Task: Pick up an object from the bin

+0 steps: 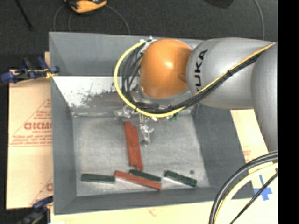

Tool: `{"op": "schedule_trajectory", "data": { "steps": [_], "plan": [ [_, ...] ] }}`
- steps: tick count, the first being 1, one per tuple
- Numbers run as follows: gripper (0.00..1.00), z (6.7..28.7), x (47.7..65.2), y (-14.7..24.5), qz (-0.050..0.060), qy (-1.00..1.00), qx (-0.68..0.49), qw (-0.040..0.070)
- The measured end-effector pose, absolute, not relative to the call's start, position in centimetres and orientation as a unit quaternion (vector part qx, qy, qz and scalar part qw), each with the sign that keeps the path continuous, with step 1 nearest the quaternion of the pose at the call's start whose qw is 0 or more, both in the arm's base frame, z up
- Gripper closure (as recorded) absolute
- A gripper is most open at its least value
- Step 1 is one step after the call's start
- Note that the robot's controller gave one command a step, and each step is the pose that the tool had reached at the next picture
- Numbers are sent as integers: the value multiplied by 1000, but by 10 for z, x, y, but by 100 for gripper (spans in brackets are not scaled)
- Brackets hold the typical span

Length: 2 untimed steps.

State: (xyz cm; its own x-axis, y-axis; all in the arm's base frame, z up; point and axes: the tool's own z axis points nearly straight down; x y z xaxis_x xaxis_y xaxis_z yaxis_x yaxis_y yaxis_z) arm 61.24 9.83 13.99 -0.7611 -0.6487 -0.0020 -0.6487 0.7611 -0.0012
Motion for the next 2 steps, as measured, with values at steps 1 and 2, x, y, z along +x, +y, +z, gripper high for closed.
{"op": "schedule_trajectory", "data": {
  "steps": [1,2],
  "plan": [
    [0,128,617,78,1,938,-347,2],
    [0,90,618,82,-1,903,-429,2]
  ]
}}
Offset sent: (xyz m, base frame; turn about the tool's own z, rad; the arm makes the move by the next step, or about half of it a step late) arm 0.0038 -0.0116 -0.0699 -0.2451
